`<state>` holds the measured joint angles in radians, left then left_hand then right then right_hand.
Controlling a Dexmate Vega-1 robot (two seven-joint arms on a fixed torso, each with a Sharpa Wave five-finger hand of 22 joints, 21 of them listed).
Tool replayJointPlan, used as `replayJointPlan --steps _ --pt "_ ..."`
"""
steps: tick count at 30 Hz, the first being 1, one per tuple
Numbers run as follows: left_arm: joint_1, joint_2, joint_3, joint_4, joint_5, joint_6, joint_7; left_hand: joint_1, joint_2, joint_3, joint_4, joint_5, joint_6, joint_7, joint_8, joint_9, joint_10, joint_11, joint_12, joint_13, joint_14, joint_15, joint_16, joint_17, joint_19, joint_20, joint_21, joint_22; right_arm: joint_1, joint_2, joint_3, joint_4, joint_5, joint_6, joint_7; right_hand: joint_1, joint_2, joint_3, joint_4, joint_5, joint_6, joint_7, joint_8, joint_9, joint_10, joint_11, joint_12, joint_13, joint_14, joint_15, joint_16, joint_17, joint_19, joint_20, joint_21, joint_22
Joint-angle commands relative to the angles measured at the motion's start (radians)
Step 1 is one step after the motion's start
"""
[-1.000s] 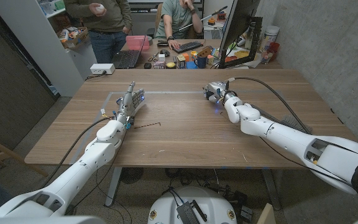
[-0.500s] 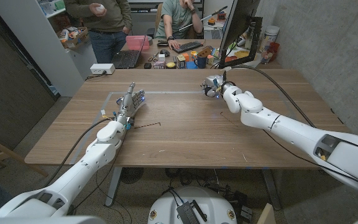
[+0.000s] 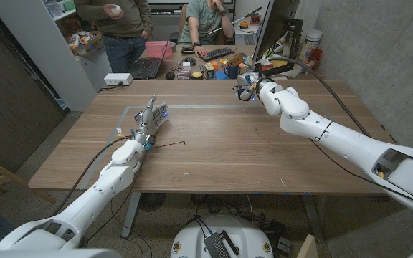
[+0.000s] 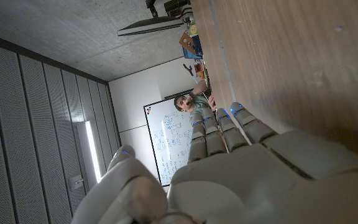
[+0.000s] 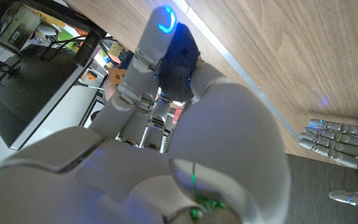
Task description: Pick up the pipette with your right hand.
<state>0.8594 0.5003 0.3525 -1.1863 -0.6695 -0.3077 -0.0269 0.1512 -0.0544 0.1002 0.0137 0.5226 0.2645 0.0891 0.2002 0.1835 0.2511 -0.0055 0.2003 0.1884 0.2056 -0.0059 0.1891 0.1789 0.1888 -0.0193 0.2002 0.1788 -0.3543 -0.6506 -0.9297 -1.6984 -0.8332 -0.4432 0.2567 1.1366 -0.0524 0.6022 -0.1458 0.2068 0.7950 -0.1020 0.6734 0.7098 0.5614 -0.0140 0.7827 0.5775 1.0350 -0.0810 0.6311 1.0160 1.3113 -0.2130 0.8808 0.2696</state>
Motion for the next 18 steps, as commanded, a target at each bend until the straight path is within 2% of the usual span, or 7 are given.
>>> replayJointPlan --steps 1,11,16,18 --pt "0.006 0.009 0.003 -0.018 0.011 0.002 0.005 0.004 0.005 -0.005 0.003 0.004 0.011 0.001 0.002 0.005 0.009 -0.004 0.001 0.001 0.01 -0.003 0.004 0.005 0.003 0.002 0.002 0.004 0.042 -0.012 0.06 -0.136 -0.061 -0.06 0.17 -0.012 -0.003 0.016 -0.005 -0.003 0.001 -0.005 -0.002 0.008 0.185 -0.165 0.184 0.659 0.106 -0.149 -0.008 0.001 -0.011 -0.007 0.02 0.011" --pt "-0.009 0.003 0.004 -0.002 0.011 -0.007 -0.006 0.006 0.006 -0.005 0.002 0.005 0.013 0.0 0.002 0.005 0.009 -0.002 0.001 0.001 0.009 -0.003 0.004 0.005 -0.001 0.001 0.0 0.004 0.121 -0.001 0.094 -0.225 -0.156 -0.093 0.316 -0.02 -0.006 0.03 -0.007 -0.004 0.009 -0.003 -0.014 -0.007 0.187 -0.169 0.216 0.66 0.119 -0.149 -0.012 0.008 -0.021 -0.007 0.035 0.009" --pt "-0.018 0.004 0.007 -0.005 0.016 0.001 -0.002 0.006 0.007 -0.006 0.002 0.005 0.013 0.0 0.002 0.005 0.01 -0.003 0.002 0.001 0.009 -0.003 0.004 0.005 -0.003 0.0 -0.001 0.004 0.148 0.023 0.158 -0.249 -0.12 -0.122 0.373 -0.023 -0.007 0.034 -0.008 -0.005 0.01 -0.008 -0.019 -0.009 0.19 -0.171 0.236 0.66 0.13 -0.149 -0.013 0.007 -0.022 -0.008 0.048 0.009" --pt "-0.019 0.004 0.006 -0.004 0.014 0.001 -0.006 0.007 0.007 -0.006 0.002 0.005 0.014 0.001 0.002 0.005 0.01 -0.003 0.002 0.001 0.009 -0.002 0.004 0.005 -0.004 0.0 -0.001 0.004 0.155 0.022 0.159 -0.251 -0.123 -0.125 0.381 -0.02 -0.006 0.038 -0.011 -0.004 0.008 -0.007 -0.018 -0.005 0.188 -0.17 0.242 0.66 0.132 -0.149 -0.013 0.009 -0.02 -0.008 0.056 0.014"
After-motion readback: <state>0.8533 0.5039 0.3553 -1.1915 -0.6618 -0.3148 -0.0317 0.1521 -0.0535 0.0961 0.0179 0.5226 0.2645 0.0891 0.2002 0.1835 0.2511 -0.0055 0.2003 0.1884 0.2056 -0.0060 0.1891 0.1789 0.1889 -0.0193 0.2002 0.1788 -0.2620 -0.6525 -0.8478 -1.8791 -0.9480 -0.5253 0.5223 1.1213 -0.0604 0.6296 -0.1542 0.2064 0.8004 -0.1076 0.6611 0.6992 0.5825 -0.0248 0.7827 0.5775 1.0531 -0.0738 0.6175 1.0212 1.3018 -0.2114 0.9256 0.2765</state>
